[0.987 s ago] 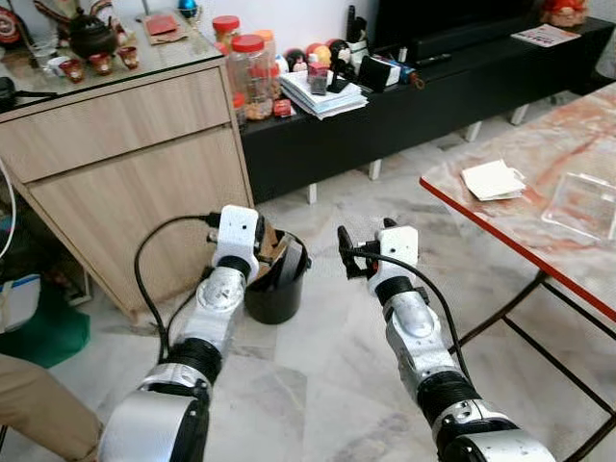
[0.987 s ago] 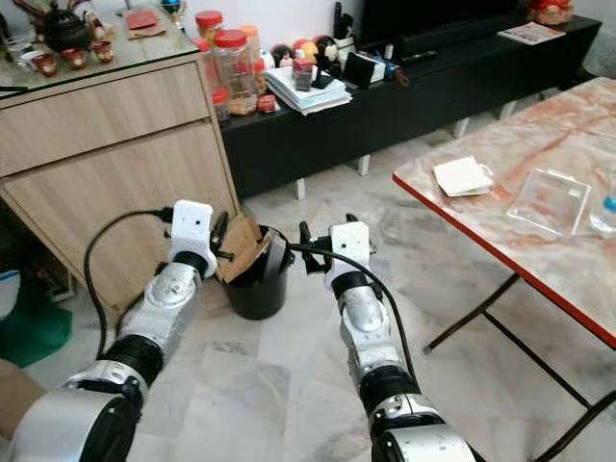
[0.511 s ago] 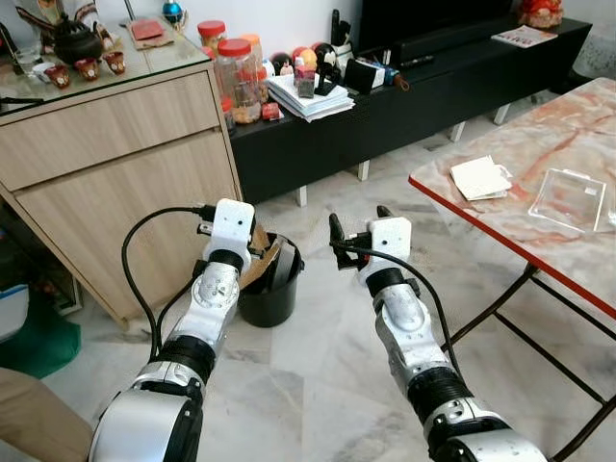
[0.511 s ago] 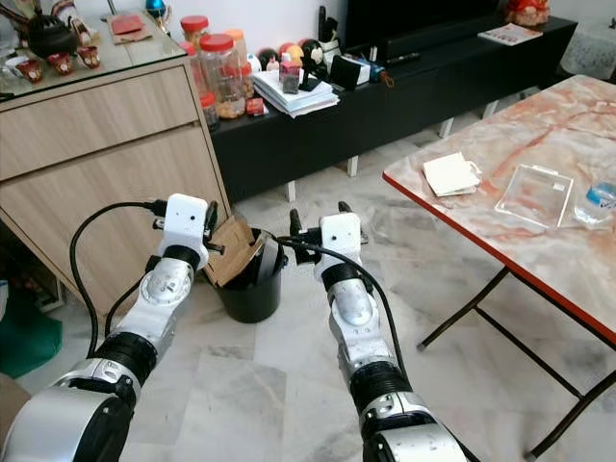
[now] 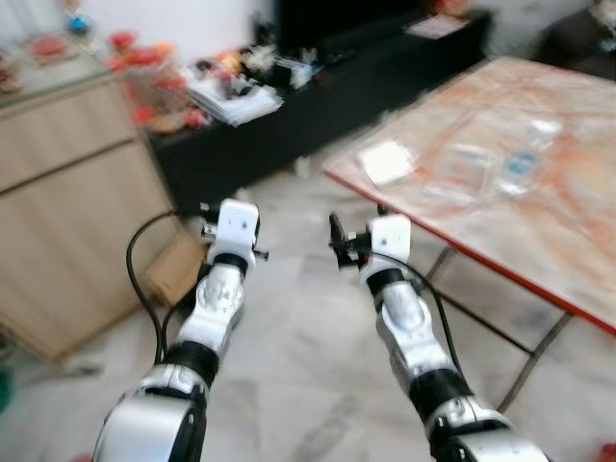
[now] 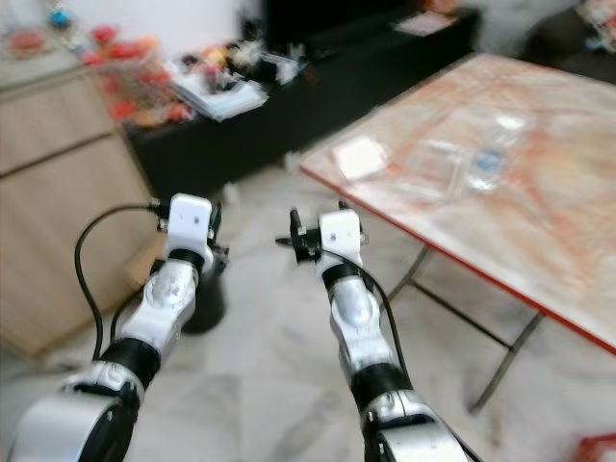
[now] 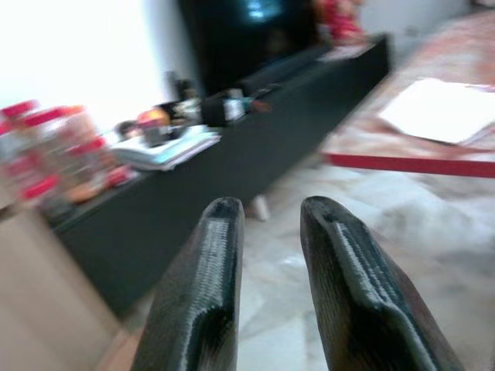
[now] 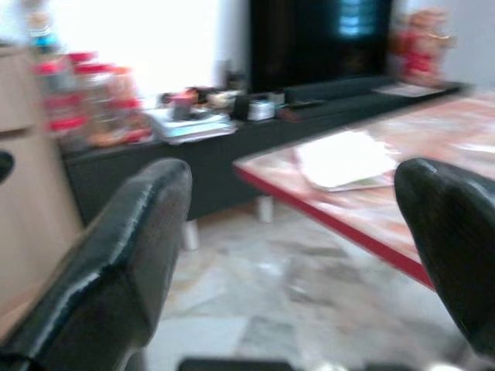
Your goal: Picking trash to rubbish bin
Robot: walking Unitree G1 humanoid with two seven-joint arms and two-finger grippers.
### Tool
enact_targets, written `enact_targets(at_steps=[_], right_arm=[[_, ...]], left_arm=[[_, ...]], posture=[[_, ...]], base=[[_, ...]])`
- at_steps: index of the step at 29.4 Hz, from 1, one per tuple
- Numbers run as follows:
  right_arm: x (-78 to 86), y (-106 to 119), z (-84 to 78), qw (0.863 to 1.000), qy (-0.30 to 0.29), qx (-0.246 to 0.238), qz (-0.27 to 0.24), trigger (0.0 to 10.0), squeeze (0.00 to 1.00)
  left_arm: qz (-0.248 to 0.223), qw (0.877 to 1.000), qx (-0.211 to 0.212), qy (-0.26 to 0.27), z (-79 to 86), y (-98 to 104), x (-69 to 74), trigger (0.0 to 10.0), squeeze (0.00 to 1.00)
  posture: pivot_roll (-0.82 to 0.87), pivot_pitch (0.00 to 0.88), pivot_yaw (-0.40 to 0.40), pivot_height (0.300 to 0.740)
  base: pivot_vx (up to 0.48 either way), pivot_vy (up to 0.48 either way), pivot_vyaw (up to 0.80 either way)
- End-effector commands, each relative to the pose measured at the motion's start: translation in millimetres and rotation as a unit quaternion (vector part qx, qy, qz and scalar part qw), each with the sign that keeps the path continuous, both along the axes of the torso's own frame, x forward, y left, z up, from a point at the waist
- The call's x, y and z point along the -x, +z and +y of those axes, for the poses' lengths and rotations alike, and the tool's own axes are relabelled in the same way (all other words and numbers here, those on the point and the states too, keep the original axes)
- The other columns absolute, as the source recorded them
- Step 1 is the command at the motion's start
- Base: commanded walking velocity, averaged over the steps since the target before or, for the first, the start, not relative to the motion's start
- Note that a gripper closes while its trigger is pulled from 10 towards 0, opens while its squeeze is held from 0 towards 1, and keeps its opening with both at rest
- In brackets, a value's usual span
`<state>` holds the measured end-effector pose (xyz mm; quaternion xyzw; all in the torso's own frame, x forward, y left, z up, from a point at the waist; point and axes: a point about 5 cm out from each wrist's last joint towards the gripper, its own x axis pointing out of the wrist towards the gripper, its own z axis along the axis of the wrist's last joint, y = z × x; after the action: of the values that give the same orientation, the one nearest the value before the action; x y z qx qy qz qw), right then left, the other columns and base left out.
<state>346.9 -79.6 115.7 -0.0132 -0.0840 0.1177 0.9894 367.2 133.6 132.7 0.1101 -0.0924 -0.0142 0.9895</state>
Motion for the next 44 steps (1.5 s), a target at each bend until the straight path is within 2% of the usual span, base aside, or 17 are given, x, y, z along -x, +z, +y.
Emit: enact_targets(at_steps=[1, 3, 11, 22, 35, 44], right_arm=[[-0.7, 3.7, 3.3, 1.000, 0.005, 0.001, -0.006, 10.0, 0.00], [0.2, 3.5, 4.4, 1.000, 0.006, 0.001, -0.006, 10.0, 0.00], [-0.2, 5.1, 6.3, 1.000, 0.009, 0.001, -0.006, 10.0, 0.00], [0.2, 5.9, 5.1, 1.000, 0.008, 0.000, -0.007, 10.0, 0.00], [2.0, 11.4, 12.5, 0.999, 0.033, -0.003, -0.018, 10.0, 0.00], [2.2, 20.1, 17.5, 0.998, 0.048, 0.001, -0.036, 10.0, 0.00]], left_arm=[[-0.008, 1.000, 0.003, 0.008, 2.4, 3.7, -0.9, 10.0, 0.00], [-0.010, 1.000, 0.018, 0.009, 3.7, 3.6, -0.3, 10.0, 0.00], [-0.026, 0.999, 0.025, 0.008, 1.9, 8.2, 0.1, 10.0, 0.00], [-0.016, 0.999, 0.033, 0.011, 2.5, 5.0, 0.7, 10.0, 0.00], [-0.042, 0.999, 0.029, 0.016, 2.7, 12.8, 1.2, 10.0, 0.00], [-0.060, 0.997, 0.034, 0.033, 7.0, 25.7, -2.5, 10.0, 0.00]], posture=[[-0.10, 0.000, 0.060, 0.740], [-0.10, 0.000, 0.062, 0.740], [-0.10, 0.000, 0.055, 0.740], [-0.10, 0.004, 0.049, 0.740], [-0.09, 0.011, 0.037, 0.740], [-0.08, 0.010, 0.031, 0.740]], base=[[0.000, -0.480, -0.80], [0.000, 0.000, -0.80], [0.000, 0.000, -0.80], [0.000, 0.000, -0.80], [0.000, 0.000, 0.00], [0.000, 0.000, 0.00]])
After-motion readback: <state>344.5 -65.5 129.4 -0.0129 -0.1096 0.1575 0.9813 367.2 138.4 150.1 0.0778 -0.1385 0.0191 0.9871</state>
